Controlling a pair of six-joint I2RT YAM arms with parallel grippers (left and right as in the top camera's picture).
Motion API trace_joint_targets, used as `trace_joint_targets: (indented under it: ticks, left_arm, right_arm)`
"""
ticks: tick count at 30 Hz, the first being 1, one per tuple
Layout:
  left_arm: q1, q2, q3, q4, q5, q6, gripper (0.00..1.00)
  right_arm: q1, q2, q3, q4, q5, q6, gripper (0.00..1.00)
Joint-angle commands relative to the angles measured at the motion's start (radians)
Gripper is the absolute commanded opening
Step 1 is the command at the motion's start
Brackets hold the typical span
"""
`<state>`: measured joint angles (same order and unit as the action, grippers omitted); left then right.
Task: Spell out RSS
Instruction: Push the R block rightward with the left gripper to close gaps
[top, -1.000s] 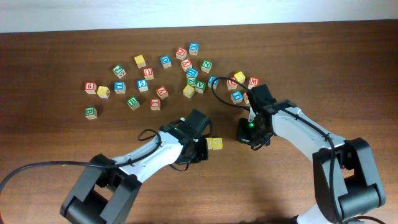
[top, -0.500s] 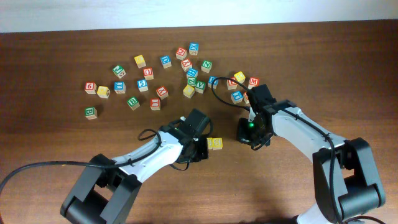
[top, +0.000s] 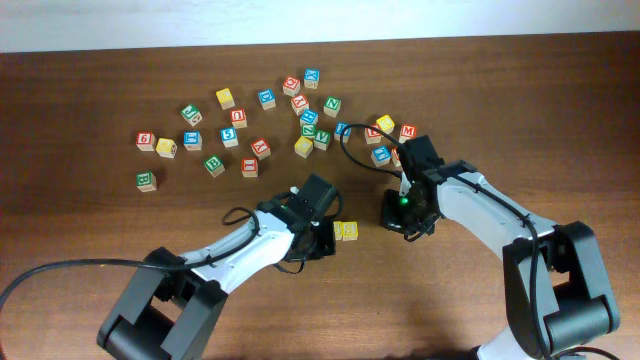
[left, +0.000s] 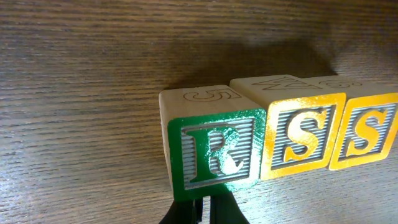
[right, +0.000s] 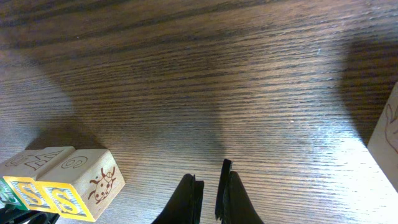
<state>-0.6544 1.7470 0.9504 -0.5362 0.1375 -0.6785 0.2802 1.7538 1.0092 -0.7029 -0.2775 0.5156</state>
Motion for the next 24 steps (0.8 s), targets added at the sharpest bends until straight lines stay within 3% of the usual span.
trace_joint_targets:
  ticks: [1,8,13,18,24]
  left_arm:
    - [-0.004,0.004,-0.005,0.001,-0.013,-0.013,0.0]
    - [-0.004,-0.024,0.006,-0.021,0.108,0.074,0.0]
    - [0.029,-0.217,0.008,-0.129,0.003,0.08,0.0]
    - [0.268,-0.282,0.008,-0.211,-0.01,0.08,0.0]
    - [0.455,-0.281,0.007,-0.28,-0.084,0.081,0.0]
  right_arm:
    - [-0.006,0.009,-0.009,-0.001,0.001,-0.011,0.05]
    - [-0.006,0.009,-0.009,-0.065,-0.032,-0.01,0.05]
    - [0.023,0.009,-0.011,-0.183,-0.055,-0.011,0.05]
    - [0.133,0.009,-0.018,-0.155,-0.063,-0.01,0.05]
    - [0.226,0.009,-0.018,-0.046,-0.058,0.024,0.04]
